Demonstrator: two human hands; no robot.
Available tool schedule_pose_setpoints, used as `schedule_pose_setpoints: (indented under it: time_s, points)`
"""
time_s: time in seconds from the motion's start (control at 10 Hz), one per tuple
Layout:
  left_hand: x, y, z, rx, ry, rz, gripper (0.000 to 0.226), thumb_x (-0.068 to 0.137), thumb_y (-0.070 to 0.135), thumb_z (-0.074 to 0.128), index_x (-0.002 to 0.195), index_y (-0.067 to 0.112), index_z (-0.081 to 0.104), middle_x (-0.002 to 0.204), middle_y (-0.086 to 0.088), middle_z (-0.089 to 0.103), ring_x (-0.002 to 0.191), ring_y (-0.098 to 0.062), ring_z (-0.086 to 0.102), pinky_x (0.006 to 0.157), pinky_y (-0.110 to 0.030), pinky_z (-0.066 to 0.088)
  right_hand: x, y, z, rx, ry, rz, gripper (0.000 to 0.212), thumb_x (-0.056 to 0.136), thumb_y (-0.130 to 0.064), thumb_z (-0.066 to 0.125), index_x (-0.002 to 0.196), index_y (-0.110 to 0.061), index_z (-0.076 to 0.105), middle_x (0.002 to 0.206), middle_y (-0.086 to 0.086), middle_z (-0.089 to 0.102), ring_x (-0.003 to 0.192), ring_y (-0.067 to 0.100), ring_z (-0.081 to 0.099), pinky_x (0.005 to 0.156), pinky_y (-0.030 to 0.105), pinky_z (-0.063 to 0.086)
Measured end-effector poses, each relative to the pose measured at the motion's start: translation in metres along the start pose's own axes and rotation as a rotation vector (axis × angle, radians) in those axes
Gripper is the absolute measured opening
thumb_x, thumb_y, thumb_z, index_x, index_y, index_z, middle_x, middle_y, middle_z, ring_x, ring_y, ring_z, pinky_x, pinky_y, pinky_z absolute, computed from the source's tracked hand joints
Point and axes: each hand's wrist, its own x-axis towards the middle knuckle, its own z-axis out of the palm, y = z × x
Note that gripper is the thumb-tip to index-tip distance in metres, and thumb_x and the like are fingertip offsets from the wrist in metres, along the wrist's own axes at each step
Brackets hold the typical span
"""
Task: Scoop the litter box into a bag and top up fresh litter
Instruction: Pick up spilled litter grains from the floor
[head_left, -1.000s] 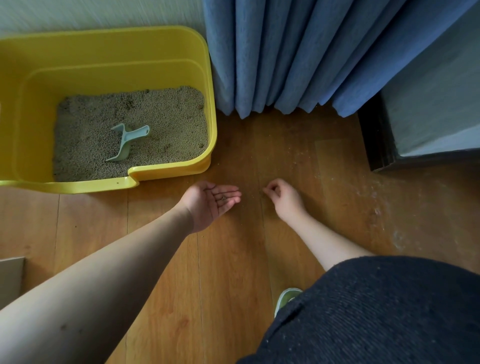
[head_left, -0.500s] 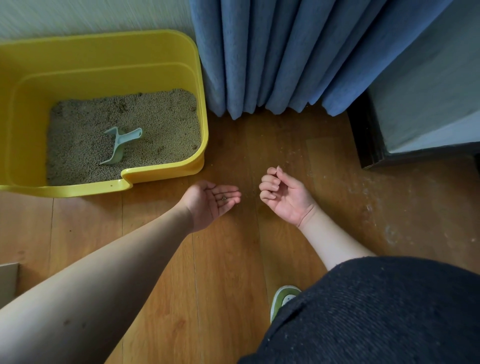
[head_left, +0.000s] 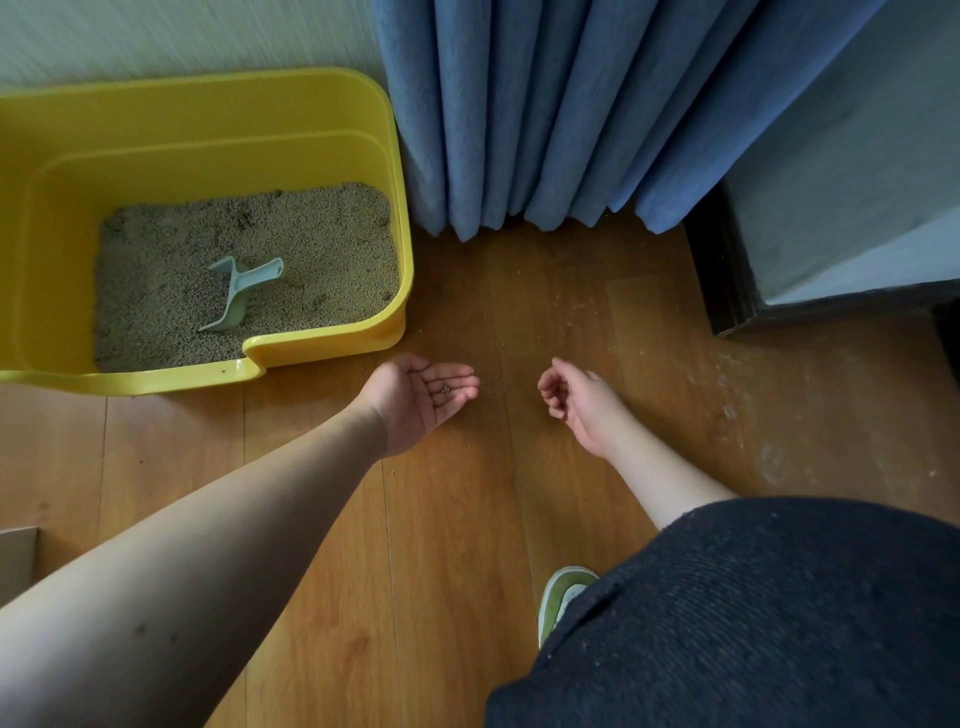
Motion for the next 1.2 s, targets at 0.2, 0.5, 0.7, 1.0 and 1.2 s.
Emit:
schedule_pose_setpoints:
  time_s: [0.2,0.5,0.7,1.0,1.2]
  points:
    - [-0.002,0.004,-0.001,0.022,-0.011,0.002,0.052,0.097,0.019,0.022,0.102,-0.008,0.066,0.098,-0.022,0.072,0.087,-0.027,0.072,0.086,-0.030,0.054,0.003,0.015,0.002,-0.482,0.140,-0.158,0.037,0.098,-0.040,0.045,0.075,-0.019,0.065,0.088,-0.006,0.061,0.088,0.011,0.055,0.087,0.030,0.044]
    - [0.000,0.002,-0.021,-0.025,0.017,-0.004,0.052,0.097,0.020,0.022,0.102,-0.008,0.066,0.095,-0.022,0.073,0.083,-0.027,0.073,0.079,-0.028,0.057,0.022,0.030,0.027,-0.449,0.095,-0.195,0.023,0.087,-0.040,0.064,0.099,-0.022,0.072,0.099,-0.010,0.069,0.096,0.007,0.059,0.082,0.025,0.044]
    - [-0.001,0.005,-0.030,-0.046,0.034,0.008,0.052,0.098,0.020,0.021,0.100,-0.008,0.066,0.094,-0.022,0.073,0.081,-0.027,0.073,0.077,-0.028,0.057,0.033,0.023,0.045,-1.026,0.126,-0.441,0.041,0.082,-0.039,0.071,0.119,-0.022,0.065,0.117,0.000,0.066,0.104,0.016,0.060,0.085,0.026,0.045]
    - [-0.004,0.005,-0.037,-0.057,0.046,0.013,0.053,0.097,0.020,0.022,0.099,-0.008,0.066,0.092,-0.023,0.073,0.080,-0.027,0.073,0.073,-0.027,0.058,0.041,0.030,0.050,-1.100,0.204,-0.534,0.021,0.086,-0.033,0.067,0.102,-0.019,0.069,0.106,0.002,0.066,0.092,0.020,0.062,0.071,0.023,0.042]
    - [-0.001,0.005,-0.037,-0.066,0.046,0.012,0.052,0.097,0.020,0.022,0.100,-0.008,0.066,0.094,-0.023,0.072,0.081,-0.027,0.073,0.074,-0.028,0.058,0.044,0.031,0.052,-1.184,0.200,-0.517,0.023,0.091,-0.034,0.061,0.103,-0.017,0.070,0.106,0.003,0.066,0.091,0.021,0.063,0.071,0.025,0.044]
